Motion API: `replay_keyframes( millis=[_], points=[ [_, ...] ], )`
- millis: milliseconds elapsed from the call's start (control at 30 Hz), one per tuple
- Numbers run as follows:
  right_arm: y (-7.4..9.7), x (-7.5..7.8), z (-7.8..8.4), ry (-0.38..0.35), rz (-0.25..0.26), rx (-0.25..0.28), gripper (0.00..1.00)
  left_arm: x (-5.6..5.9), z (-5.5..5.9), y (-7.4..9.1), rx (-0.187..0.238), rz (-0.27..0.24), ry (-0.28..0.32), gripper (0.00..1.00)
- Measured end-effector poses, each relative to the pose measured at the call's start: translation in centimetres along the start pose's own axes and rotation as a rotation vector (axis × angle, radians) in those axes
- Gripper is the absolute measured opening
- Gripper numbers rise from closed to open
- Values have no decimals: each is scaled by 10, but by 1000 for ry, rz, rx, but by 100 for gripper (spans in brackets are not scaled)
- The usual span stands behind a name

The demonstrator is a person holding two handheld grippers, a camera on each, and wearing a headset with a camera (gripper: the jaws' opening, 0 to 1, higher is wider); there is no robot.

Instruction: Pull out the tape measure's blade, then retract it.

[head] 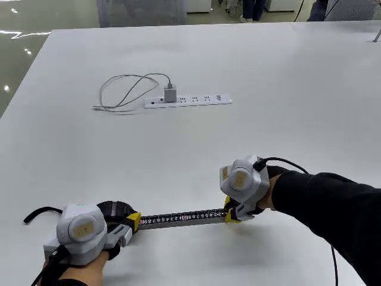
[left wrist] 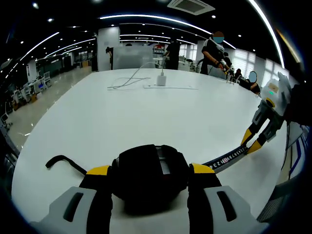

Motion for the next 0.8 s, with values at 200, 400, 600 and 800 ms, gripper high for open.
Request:
replay_keyframes(
  millis=[200, 400, 600, 800],
  points=[
    [-1, -1, -4, -101, 3, 42, 9, 0, 0, 0, -3, 1, 1, 58],
    [-3, -1, -7, -20, 9, 28, 9, 0, 0, 0, -2, 0, -1, 58],
    [-3, 1, -10, -70, 9, 28, 10, 0, 0, 0, -5, 1, 0, 58],
    [-4, 0, -11, -52, 6, 17, 10, 0, 0, 0, -5, 1, 0, 58]
  ],
)
Point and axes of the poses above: the centre of the closed fingertips' face, and the gripper's own axes: y roughly backward along the fingers, x roughly to its right, z roughly out of its underside, the point moved 4 cm from there along y, roughly backward along the fingers, and after that the axes turned 2 degrees about -z, right-handed, at the moved point
